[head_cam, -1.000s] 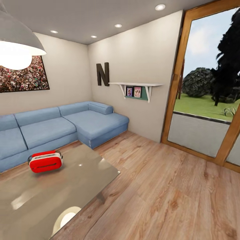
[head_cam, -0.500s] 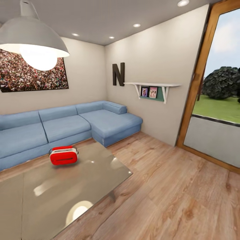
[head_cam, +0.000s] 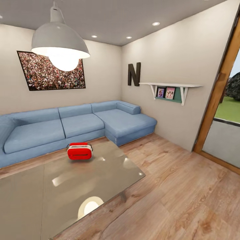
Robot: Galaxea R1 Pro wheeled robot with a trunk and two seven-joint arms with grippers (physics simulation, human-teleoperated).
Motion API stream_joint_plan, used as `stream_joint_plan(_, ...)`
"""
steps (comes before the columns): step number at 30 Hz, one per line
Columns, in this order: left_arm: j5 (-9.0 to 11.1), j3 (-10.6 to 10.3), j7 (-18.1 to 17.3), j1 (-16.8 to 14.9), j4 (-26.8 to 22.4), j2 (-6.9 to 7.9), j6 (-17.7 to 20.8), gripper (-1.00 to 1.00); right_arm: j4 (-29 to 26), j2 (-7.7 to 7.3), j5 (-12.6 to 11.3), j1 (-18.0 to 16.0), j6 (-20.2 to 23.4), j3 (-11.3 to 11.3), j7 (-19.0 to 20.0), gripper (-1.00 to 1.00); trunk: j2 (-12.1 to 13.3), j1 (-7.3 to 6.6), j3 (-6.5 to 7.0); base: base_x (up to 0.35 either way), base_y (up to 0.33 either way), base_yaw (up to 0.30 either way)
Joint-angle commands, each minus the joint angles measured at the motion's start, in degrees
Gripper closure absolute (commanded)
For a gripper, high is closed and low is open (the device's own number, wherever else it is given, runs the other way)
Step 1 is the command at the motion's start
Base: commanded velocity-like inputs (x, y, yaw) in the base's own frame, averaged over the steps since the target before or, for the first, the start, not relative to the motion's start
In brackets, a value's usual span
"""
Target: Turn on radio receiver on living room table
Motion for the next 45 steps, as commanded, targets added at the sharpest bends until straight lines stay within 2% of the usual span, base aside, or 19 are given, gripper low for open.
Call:
stream_joint_plan(1,0.0,0.0,0.0,0.0,0.0,0.0,0.0,-1.0,0.0,0.0,0.0,0.0,0.0,0.0,0.0,-1.0,0.0,0.0,0.0,0.0,0.0,0.284)
stream_joint_plan(37,0.0,0.0,0.0,0.0,0.0,0.06,0.0,-1.0,0.0,0.0,0.0,0.0,0.0,0.0,0.0,-1.0,0.0,0.0,0.0,0.0,0.0,0.284)
stream_joint_plan(45,0.0,0.0,0.0,0.0,0.0,0.12,0.0,-1.0,0.0,0.0,0.0,0.0,0.0,0.1,0.0,-1.0,0.0,0.0,0.0,0.209,0.0,0.076)
